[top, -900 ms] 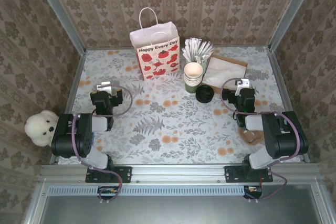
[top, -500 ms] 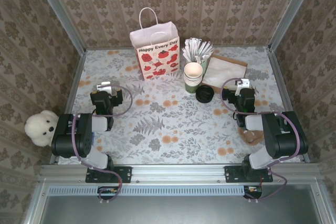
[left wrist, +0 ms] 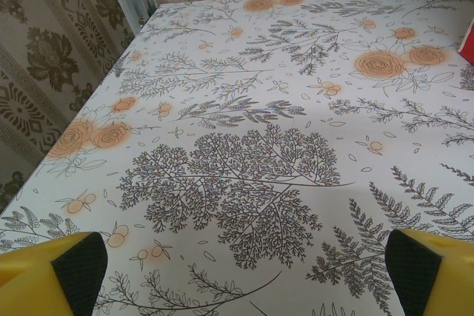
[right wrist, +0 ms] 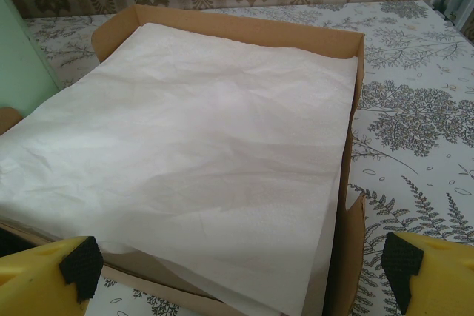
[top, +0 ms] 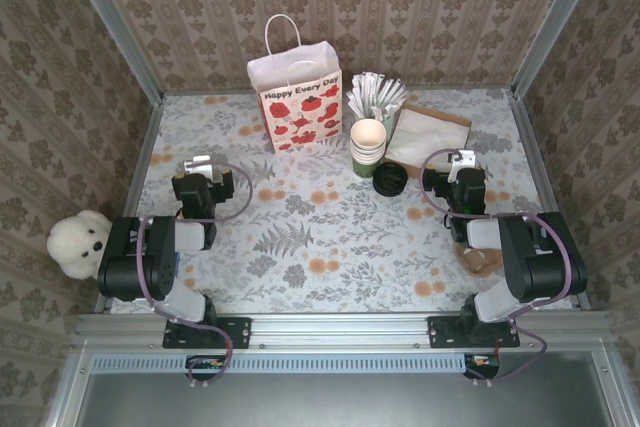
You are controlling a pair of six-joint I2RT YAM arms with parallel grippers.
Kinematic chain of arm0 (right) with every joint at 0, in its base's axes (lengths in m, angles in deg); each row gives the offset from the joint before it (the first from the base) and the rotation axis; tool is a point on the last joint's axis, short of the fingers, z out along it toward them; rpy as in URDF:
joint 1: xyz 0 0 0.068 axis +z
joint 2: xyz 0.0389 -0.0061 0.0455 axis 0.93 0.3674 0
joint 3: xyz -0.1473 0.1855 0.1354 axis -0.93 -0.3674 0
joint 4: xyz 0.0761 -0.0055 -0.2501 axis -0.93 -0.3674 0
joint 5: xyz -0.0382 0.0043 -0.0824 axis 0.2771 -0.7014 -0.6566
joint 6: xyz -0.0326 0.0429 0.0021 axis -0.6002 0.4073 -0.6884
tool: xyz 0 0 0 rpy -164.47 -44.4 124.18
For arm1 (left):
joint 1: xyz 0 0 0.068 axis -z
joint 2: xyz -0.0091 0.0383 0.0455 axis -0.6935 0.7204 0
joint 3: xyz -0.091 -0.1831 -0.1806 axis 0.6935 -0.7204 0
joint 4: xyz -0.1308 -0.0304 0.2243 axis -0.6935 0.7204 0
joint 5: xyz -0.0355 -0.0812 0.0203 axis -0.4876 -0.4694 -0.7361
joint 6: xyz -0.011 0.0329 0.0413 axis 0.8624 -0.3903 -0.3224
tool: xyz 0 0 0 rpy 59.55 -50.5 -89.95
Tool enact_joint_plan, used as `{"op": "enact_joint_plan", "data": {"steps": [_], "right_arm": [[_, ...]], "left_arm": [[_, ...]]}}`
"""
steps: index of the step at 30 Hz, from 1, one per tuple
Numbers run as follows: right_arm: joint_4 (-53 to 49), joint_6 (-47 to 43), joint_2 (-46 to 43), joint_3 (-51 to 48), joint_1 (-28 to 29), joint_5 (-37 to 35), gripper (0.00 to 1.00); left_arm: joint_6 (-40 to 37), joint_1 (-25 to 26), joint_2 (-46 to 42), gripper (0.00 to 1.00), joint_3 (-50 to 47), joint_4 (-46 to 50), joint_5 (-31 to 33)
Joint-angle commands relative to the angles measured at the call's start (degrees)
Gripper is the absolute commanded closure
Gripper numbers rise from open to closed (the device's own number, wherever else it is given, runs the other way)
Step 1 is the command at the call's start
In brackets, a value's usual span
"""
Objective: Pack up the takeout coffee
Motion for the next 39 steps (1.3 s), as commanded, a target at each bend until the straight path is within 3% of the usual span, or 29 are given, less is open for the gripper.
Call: {"op": "enact_joint_plan", "data": {"steps": [1, 5, 9, 14, 16, 21, 27, 31, 39], "right_arm": [[1.9, 0.3, 0.1, -0.4, 0.3, -1.0, 0.00], [0.5, -0.1, -1.0, 0.0, 0.3, 0.0, 0.00], [-18.2, 0.5, -7.5, 7.0, 0.6, -0.5, 0.00], [-31.9, 6.4, -16.0, 12.9, 1.8, -0.6, 0.00], [-38.7, 10.7, -17.2, 16.3, 2.7, -0.3, 0.00], [-50.7, 20.7, -16.3, 25.4, 5.2, 6.3, 0.00], [-63.9, 25.9, -14.1, 34.9, 8.4, 9.4, 0.01], [-75.1, 27.6, -8.7, 44.3, 9.9, 11.2, 0.11], [-90.4, 25.6, 8.4, 66.5, 15.4, 4.8, 0.36]], "left_arm": [[-0.1, 0.2, 0.0, 0.00, -0.4, -2.0, 0.6], [-0.7, 0.7, -3.6, 0.00, 1.1, 2.8, 1.7], [0.2, 2.6, -12.8, 0.00, 6.1, 18.0, 8.6], [12.8, 7.8, -21.9, 0.00, 17.6, 46.6, 21.3], [16.5, 10.7, -24.6, 0.00, 19.9, 53.3, 23.6], [25.6, 12.6, -30.2, 0.00, 23.2, 64.4, 15.1], [31.2, 12.9, -29.8, 0.00, 28.3, 69.7, 6.7], [32.8, 12.8, -29.7, 0.00, 28.9, 69.6, 3.5], [37.9, 12.8, -27.4, 0.00, 28.0, 70.1, -1.5]]}}
